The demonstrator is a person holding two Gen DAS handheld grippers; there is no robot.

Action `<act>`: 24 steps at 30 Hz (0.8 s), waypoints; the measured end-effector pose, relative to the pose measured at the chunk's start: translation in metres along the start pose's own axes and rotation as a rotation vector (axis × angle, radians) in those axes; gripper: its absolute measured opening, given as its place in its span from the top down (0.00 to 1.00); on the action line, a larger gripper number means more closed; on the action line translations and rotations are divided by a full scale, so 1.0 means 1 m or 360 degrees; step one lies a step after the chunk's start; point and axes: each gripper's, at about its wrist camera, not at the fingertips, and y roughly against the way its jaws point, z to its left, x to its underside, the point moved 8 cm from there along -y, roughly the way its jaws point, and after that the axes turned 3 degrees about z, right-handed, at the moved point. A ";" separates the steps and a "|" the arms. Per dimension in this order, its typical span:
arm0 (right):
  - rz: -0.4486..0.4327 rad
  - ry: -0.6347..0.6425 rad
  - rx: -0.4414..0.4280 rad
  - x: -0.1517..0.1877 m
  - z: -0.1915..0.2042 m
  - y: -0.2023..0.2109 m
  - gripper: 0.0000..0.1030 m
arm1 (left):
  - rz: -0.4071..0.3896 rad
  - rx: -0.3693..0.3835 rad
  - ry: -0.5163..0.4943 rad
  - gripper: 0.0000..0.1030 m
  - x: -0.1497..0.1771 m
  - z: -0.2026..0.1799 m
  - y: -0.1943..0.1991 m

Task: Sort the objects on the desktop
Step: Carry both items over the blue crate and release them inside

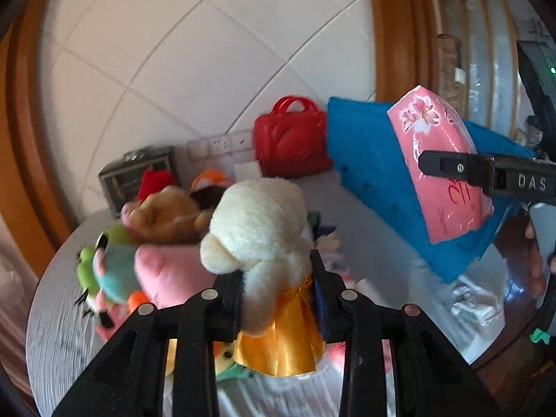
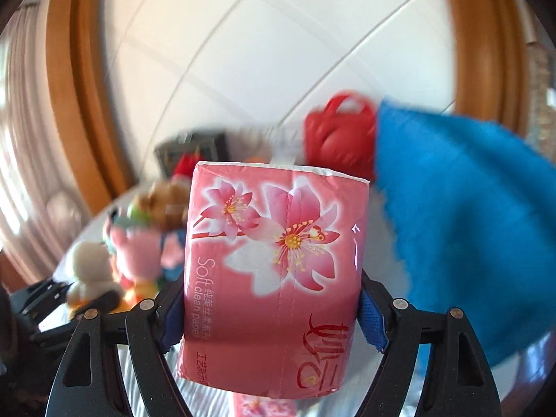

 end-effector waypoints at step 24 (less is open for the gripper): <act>-0.0280 -0.0451 0.0533 -0.096 -0.363 0.115 0.01 | -0.0187 0.0261 -0.0444 0.21 -0.242 -0.358 -0.105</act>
